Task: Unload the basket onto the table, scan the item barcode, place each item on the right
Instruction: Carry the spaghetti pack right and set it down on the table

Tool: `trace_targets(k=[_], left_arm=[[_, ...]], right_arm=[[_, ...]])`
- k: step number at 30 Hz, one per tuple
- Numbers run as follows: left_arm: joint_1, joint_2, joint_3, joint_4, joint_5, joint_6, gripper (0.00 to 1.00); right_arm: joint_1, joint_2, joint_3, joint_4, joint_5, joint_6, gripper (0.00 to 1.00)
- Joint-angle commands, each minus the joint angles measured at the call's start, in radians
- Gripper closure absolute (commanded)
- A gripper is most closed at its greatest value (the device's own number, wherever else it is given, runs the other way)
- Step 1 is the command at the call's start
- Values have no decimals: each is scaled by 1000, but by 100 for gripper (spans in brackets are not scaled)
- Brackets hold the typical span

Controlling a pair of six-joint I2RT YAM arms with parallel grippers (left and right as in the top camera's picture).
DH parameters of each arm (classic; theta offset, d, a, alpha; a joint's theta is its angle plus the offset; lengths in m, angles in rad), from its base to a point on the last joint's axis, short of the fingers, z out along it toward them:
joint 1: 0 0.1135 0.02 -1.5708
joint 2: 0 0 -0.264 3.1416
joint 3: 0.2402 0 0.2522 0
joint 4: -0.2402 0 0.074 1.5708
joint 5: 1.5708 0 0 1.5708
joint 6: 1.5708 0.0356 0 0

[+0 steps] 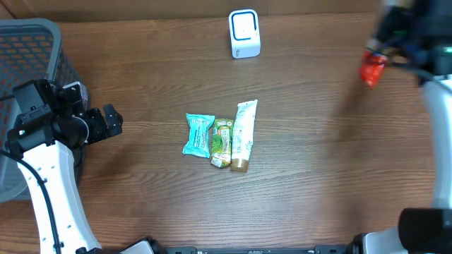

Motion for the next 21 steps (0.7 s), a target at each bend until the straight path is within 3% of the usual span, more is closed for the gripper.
trace_targets(k=[1, 3, 6, 10, 15, 18, 21], left_arm=[[5, 5, 10, 0, -2, -20, 1], [5, 5, 10, 0, -2, -20, 0], [5, 5, 10, 0, -2, -20, 0], [5, 5, 10, 0, -2, -20, 1], [5, 5, 10, 0, -2, -20, 0], [5, 5, 10, 0, -2, -20, 1], [5, 5, 10, 0, -2, -20, 1]], right_arm=[[-127, 69, -93, -27, -233, 411, 96], [-179, 89, -163, 4, -236, 495, 96], [-220, 117, -273, 114, -264, 497, 96], [-228, 134, -452, 302, -257, 615, 96], [-225, 134, -542, 465, -257, 668, 96], [-224, 134, -542, 470, -261, 667, 78], [-224, 134, -542, 466, -295, 610, 70]])
